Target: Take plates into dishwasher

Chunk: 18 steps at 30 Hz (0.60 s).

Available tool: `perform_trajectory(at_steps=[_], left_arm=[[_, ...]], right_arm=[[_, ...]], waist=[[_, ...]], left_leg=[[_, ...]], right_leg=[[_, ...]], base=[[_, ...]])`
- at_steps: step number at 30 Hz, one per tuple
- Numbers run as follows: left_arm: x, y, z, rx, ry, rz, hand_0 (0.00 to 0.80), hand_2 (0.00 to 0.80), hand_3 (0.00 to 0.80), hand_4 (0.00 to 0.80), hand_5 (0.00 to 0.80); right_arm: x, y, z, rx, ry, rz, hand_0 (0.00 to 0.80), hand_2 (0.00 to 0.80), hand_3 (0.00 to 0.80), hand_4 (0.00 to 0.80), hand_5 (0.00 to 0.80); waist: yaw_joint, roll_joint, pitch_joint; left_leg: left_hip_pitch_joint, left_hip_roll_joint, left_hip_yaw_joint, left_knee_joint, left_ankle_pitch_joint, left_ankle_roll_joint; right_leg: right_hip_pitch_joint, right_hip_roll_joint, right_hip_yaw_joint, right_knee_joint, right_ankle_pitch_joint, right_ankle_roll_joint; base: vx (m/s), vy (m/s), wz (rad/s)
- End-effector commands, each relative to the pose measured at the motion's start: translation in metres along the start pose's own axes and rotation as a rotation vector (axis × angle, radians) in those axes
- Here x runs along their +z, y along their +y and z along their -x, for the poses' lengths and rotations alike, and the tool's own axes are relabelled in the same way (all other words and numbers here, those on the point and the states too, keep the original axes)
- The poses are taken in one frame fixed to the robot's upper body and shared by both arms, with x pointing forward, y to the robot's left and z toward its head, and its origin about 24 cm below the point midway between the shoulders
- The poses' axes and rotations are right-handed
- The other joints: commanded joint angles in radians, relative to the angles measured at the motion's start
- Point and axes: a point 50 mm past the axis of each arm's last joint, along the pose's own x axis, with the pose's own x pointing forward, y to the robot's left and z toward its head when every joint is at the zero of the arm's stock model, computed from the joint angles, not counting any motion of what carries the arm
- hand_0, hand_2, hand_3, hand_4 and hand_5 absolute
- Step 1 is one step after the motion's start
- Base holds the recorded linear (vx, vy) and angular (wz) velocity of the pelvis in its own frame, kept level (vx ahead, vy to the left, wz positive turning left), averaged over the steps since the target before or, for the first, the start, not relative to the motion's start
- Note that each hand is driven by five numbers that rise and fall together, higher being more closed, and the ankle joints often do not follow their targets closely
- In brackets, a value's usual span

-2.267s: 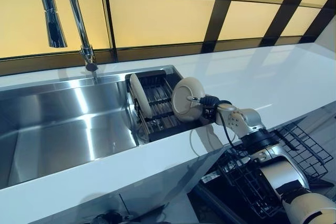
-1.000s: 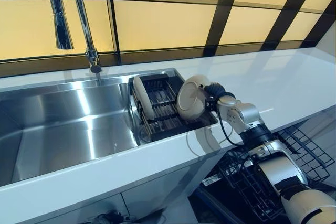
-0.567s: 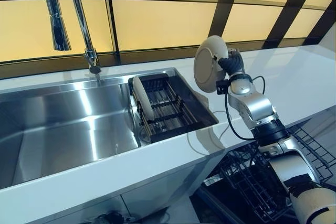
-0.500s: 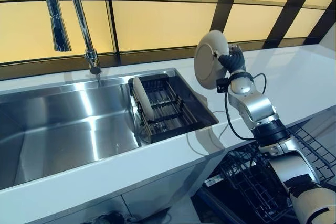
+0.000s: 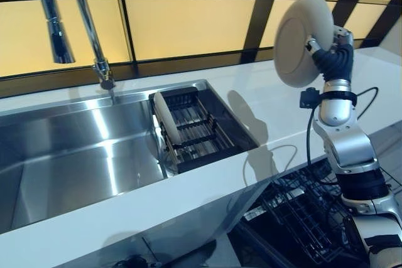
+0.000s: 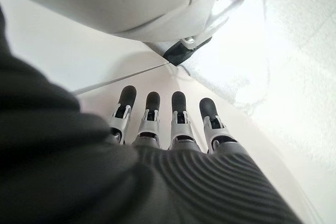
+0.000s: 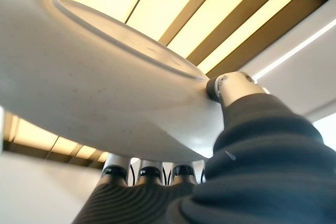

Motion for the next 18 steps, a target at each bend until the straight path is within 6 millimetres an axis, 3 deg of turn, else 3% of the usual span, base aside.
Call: perform_trajectory(at_steps=[1,7,10,18], left_arm=[[0.008,0.008,-0.001,0.037,-0.029,-0.038,0.0,0.0,0.0,0.0,0.0],[0.006,0.005,0.0,0.042,-0.032,0.008,0.0,0.0,0.0,0.0,0.0],[0.013,0.005,0.0,0.047,-0.062,0.047,0.0,0.0,0.0,0.0,0.0],[0.014,0.009,0.0,0.06,-0.073,0.035,0.0,0.0,0.0,0.0,0.0]], right_arm=[[0.039,-0.041,-0.004,-0.169,-0.231,-0.062,0.8,0.8,0.8,0.8,0.8],[0.016,-0.068,0.014,-0.262,-0.202,-0.065,0.8,0.8,0.8,0.8,0.8],[-0.013,-0.084,0.033,-0.275,-0.122,-0.021,0.8,0.8,0.8,0.8,0.8],[-0.047,-0.092,0.049,-0.182,-0.02,0.079,0.8,0.8,0.8,0.8,0.8]], waist=[[-0.004,0.036,0.005],[-0.042,0.037,-0.004],[-0.081,0.037,-0.002],[-0.13,0.04,0.021]], left_leg=[[0.076,-0.013,0.067,0.003,-0.154,0.05],[0.079,-0.002,0.102,0.003,-0.154,0.041],[0.08,0.008,0.131,0.003,-0.152,0.039],[0.074,0.023,0.177,0.003,-0.136,0.039]], right_leg=[[-0.065,-0.028,0.041,0.049,0.137,0.063],[-0.05,0.0,0.074,0.005,0.12,0.058],[-0.052,0.015,0.103,-0.013,0.114,0.055],[-0.066,0.046,0.141,-0.032,0.097,0.037]], base=[[-0.002,-0.054,-0.24],[0.001,-0.047,-0.28],[-0.015,-0.056,-0.19],[-0.055,-0.059,-0.27]])
